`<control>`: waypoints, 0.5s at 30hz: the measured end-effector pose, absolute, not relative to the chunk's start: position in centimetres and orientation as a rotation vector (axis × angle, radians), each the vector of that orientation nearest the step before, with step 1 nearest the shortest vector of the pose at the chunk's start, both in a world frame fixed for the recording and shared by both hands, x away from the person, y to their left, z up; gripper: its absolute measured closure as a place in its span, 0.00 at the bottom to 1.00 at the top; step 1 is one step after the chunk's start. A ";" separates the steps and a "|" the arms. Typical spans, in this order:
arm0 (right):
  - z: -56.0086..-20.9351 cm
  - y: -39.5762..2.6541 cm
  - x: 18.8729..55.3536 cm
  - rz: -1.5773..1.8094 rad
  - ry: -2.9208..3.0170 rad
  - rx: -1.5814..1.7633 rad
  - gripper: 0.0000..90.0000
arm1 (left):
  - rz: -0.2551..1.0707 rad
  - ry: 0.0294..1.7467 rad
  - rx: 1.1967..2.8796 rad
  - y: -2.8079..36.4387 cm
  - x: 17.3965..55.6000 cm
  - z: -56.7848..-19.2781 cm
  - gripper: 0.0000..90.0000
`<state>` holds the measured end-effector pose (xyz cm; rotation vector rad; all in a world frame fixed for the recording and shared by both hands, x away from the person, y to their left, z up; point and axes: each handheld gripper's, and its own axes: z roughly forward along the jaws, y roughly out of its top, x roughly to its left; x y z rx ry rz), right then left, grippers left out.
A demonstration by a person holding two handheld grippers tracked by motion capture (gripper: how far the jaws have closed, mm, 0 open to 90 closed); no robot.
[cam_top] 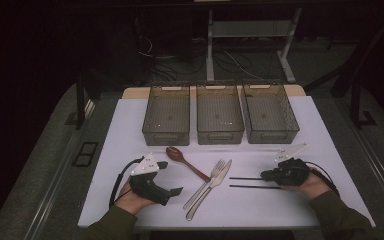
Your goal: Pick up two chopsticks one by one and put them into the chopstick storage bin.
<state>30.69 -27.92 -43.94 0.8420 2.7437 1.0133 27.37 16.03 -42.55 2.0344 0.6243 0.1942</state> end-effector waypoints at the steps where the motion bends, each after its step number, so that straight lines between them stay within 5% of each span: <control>1: -43.9 -28.1 30.8 1.024 2.744 0.851 0.95 | 0.195 0.625 2.033 16.0 27.4 -42.6 0.00; 15: -43.2 -26.3 31.1 1.110 2.741 0.789 0.90 | 0.194 0.627 2.031 16.0 27.4 -42.6 0.00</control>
